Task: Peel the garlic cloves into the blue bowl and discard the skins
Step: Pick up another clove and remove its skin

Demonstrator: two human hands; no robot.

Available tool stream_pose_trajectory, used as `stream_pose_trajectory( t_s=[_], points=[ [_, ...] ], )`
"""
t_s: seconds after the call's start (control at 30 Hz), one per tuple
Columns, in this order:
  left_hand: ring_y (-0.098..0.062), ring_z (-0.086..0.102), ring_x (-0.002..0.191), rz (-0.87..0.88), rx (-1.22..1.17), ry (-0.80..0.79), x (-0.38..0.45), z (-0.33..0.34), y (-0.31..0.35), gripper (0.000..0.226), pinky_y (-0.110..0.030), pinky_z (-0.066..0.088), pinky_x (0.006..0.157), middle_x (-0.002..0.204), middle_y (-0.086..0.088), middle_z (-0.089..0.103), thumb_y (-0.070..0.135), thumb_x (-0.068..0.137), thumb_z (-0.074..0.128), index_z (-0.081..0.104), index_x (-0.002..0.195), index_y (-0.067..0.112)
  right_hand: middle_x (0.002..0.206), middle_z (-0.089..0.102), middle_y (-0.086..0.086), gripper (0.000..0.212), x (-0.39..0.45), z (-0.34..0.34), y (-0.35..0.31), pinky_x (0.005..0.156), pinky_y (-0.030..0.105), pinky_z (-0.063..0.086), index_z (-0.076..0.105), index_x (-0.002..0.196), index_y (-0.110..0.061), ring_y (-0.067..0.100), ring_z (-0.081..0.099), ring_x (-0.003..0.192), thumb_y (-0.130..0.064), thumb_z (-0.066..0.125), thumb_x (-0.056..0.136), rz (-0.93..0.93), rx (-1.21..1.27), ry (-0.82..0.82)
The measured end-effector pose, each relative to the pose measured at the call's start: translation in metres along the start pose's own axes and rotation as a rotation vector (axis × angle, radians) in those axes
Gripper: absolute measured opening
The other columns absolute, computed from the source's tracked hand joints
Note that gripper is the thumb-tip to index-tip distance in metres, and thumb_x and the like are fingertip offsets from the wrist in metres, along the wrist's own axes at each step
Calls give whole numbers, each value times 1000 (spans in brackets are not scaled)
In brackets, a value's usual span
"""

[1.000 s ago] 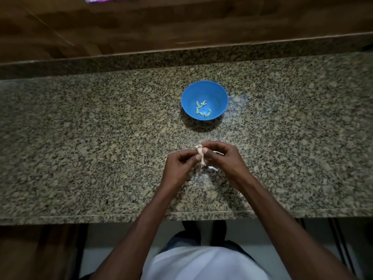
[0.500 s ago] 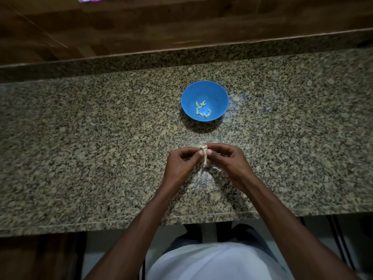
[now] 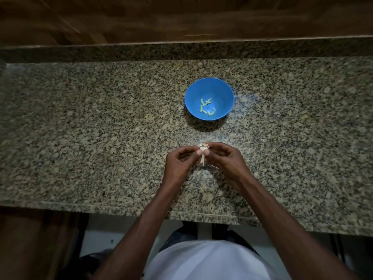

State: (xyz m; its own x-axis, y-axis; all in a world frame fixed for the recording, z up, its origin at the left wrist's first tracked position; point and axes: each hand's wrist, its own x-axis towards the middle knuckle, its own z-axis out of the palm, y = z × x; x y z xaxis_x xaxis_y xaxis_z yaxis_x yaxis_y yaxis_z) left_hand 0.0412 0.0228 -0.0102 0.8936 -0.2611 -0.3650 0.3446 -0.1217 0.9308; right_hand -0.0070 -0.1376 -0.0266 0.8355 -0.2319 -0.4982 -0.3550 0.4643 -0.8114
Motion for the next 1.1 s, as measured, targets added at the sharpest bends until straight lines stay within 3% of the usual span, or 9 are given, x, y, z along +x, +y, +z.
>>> stream_pose_trajectory(
  t_s=[0.17,0.43,0.6,0.77,0.97,1.1],
  points=[
    [-24,77,91,14,55,36,-1,0,0,17,-35,63,81,98,-9,79,14,92,78,78,106,5,106,78,20,35,1,-1,0,89,48,62,75,113,-6,39,75,103,-9,87,80,17,-14,8],
    [-29,77,87,-14,77,38,0,-3,-3,15,-35,64,79,93,-13,79,10,94,75,75,107,2,103,79,19,36,0,3,1,86,47,64,72,116,-2,39,76,98,-10,86,83,35,-59,7],
    [-17,73,77,-33,141,31,3,-1,-9,13,-30,62,73,92,-15,77,10,97,71,74,107,2,99,79,18,37,-5,5,1,74,35,64,70,113,4,34,78,91,-6,86,82,53,-43,52],
    [-16,71,76,-60,225,-43,5,-3,-12,11,-38,61,77,86,-11,75,11,100,66,73,106,4,96,79,19,33,-6,4,7,75,37,65,71,108,3,33,78,88,-4,87,80,46,-101,83],
    [-13,72,76,-70,155,-23,1,-7,-10,19,-26,61,72,92,-17,76,15,100,68,71,111,1,104,78,22,28,-11,4,5,74,27,62,71,115,6,25,78,86,3,77,88,95,46,47],
    [-21,72,82,-70,98,-28,-1,-9,-10,16,-36,62,78,98,-21,75,13,98,70,71,111,4,108,77,22,29,-12,4,5,77,27,63,70,118,6,25,78,89,5,74,89,136,110,31]
  ],
)
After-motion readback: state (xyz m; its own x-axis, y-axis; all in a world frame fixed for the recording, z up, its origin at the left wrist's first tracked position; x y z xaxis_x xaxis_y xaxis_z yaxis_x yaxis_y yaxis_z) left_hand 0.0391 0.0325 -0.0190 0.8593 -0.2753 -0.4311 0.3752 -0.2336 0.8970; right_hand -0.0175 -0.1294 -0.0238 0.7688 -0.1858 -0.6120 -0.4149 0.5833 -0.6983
